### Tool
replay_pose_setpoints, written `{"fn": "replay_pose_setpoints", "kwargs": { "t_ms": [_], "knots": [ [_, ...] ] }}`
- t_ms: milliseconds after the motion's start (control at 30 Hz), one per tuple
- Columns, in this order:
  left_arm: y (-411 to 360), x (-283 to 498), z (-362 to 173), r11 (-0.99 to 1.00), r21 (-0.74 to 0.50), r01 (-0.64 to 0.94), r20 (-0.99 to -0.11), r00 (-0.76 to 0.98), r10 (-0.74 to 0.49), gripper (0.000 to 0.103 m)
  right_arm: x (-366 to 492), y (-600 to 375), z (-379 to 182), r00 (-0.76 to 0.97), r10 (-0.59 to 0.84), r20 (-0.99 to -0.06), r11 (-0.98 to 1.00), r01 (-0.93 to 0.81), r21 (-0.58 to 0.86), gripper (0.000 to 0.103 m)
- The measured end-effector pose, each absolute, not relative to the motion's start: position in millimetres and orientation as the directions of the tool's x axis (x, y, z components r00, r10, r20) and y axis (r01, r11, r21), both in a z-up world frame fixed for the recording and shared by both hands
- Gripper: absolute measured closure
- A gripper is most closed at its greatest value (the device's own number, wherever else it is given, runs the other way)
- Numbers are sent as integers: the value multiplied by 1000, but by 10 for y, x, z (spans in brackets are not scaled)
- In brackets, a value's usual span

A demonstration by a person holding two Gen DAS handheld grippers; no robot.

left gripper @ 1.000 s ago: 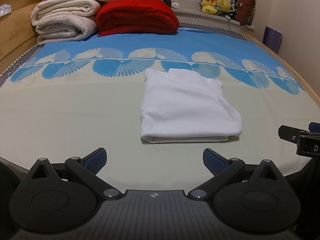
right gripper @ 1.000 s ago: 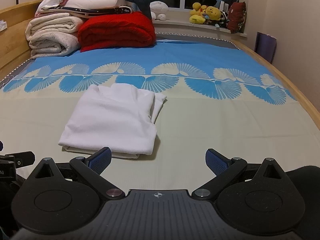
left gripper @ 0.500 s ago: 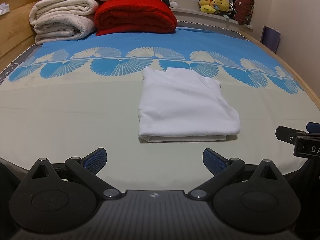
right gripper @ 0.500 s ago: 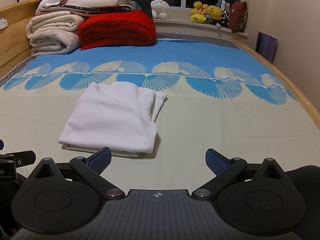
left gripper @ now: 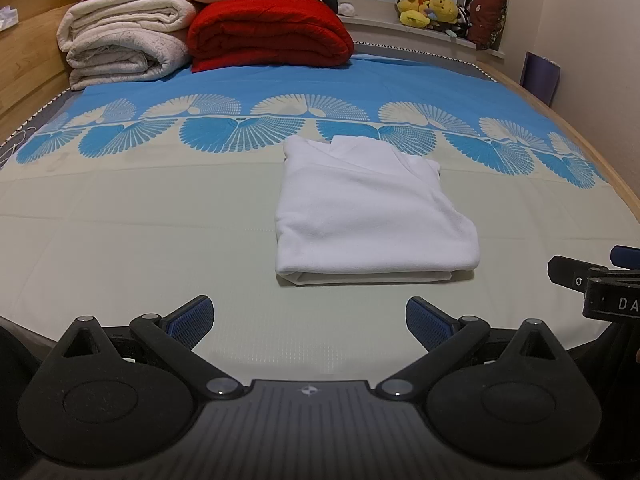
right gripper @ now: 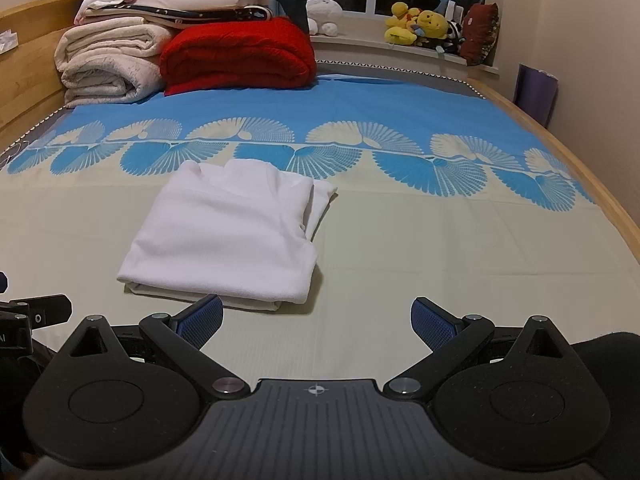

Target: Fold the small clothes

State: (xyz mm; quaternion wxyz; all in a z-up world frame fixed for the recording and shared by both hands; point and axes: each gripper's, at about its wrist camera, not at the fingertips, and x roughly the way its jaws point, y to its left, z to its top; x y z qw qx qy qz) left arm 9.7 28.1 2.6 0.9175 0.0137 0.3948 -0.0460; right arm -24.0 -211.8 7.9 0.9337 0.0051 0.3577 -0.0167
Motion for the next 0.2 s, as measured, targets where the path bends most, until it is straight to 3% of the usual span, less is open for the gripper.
{"fn": "replay_pose_setpoints", "kwargs": {
  "t_ms": [200],
  "knots": [
    [266,88,21,995,-11,98,-725,684,-75,1,-238,-2109,81,743,-29,-668,999,36,-2,3]
  ]
}}
